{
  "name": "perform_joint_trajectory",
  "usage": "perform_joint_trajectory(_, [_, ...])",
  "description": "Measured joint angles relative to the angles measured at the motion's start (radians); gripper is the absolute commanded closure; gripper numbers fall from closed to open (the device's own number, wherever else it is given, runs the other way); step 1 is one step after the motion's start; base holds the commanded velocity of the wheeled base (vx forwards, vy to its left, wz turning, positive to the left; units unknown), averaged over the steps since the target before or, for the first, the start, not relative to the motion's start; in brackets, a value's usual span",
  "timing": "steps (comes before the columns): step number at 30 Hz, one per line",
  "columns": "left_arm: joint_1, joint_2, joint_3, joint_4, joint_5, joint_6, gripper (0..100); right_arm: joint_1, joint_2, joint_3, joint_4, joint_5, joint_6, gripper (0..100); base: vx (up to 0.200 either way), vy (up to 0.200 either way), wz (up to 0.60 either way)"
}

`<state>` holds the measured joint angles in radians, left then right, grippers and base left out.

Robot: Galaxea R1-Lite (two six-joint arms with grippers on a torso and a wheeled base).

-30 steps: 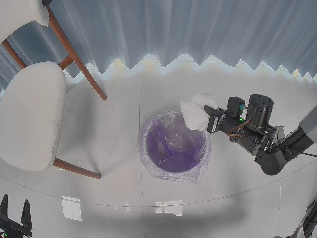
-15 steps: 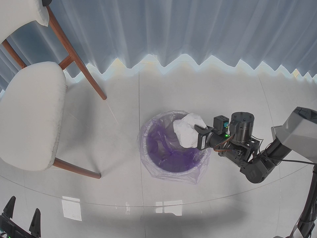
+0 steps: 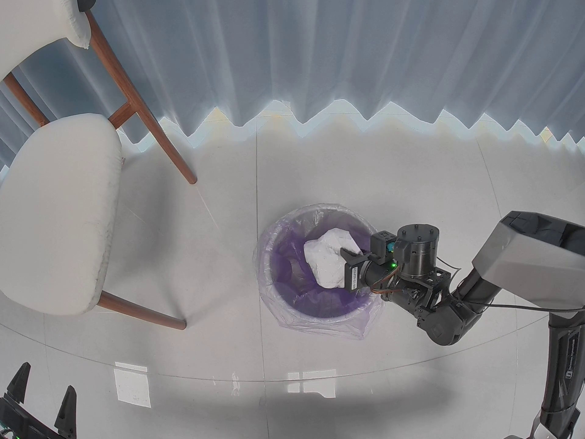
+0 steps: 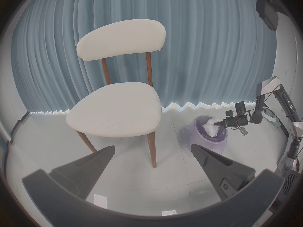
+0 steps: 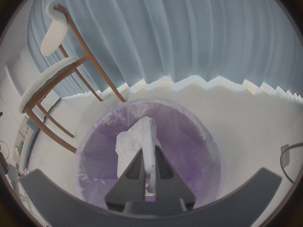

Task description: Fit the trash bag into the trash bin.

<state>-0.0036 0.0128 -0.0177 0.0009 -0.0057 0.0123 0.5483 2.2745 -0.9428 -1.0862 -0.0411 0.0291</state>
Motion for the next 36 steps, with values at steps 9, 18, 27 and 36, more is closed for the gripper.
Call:
perform_joint_trajectory(9, [0.000,0.000,0.000,-0.001,0.001,0.000,0,0.001,0.084,-0.078,0.004,-0.002,0.009,100,0.000,0.000,0.00])
perform_joint_trajectory(18, [-0.001,0.000,0.000,0.000,0.001,-0.001,0,0.001,0.144,-0.128,0.005,-0.011,0.020,100,0.000,0.000,0.00])
perform_joint_trajectory(27, [-0.001,0.001,0.000,-0.001,0.001,-0.001,0,-0.004,0.173,-0.164,0.007,-0.013,0.036,100,0.000,0.000,0.00])
perform_joint_trajectory(36, [-0.001,0.001,0.000,-0.001,0.001,-0.001,0,-0.003,0.179,-0.169,0.008,-0.013,0.049,100,0.000,0.000,0.00])
